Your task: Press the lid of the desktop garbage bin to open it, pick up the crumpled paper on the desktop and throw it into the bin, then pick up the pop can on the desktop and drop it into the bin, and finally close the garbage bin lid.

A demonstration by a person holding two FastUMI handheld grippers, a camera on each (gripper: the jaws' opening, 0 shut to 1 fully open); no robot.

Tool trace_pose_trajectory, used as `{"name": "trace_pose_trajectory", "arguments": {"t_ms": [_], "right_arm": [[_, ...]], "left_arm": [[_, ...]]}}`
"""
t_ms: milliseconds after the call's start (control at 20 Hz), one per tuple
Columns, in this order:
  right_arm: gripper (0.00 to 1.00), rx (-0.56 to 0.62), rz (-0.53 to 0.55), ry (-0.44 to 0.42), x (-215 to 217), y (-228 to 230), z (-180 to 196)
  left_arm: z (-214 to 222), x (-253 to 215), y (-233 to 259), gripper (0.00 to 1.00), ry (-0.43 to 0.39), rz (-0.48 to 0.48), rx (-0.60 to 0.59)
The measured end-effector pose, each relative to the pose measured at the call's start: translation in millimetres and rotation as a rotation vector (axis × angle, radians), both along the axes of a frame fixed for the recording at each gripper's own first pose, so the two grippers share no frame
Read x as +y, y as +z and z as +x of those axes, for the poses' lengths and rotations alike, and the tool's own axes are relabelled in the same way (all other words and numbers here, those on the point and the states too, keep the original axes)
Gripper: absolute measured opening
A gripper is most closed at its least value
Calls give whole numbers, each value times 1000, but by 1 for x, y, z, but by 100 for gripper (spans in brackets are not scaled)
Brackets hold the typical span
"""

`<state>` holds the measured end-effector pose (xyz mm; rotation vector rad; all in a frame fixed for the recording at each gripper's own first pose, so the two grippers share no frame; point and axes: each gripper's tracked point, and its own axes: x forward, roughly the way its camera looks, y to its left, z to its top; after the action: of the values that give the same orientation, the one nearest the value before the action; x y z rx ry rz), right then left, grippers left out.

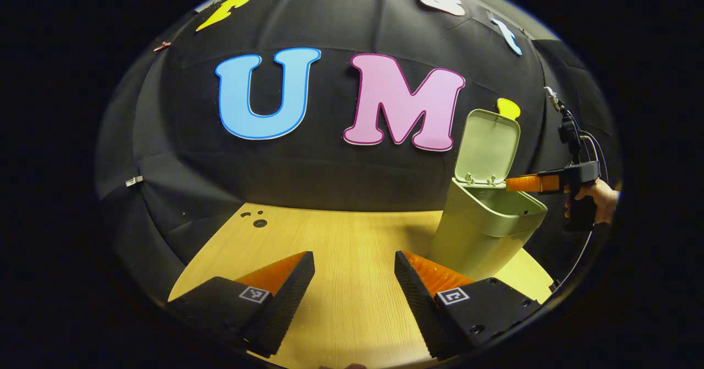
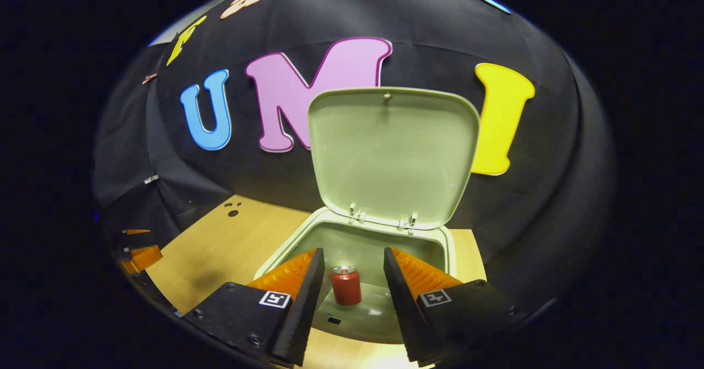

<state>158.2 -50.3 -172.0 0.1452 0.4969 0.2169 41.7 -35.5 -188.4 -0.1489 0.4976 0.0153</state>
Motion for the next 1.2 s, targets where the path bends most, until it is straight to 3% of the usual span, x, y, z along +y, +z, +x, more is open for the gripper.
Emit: {"name": "trace_pose_trajectory", "arguments": {"t_ms": [400, 700, 950, 1200], "right_arm": [[71, -217, -5, -118, -41, 92, 7], [74, -408, 56, -188, -58, 175, 52], [75, -449, 134, -234, -62, 180, 93], [79, -433, 100, -259, -66, 157, 123]], "left_arm": [[11, -20, -5, 95, -84, -63, -10], [6, -25, 0, 95, -53, -68, -13], [-16, -22, 4, 95, 5, -72, -4], [-29, -16, 9, 95, 62, -59, 0]]}}
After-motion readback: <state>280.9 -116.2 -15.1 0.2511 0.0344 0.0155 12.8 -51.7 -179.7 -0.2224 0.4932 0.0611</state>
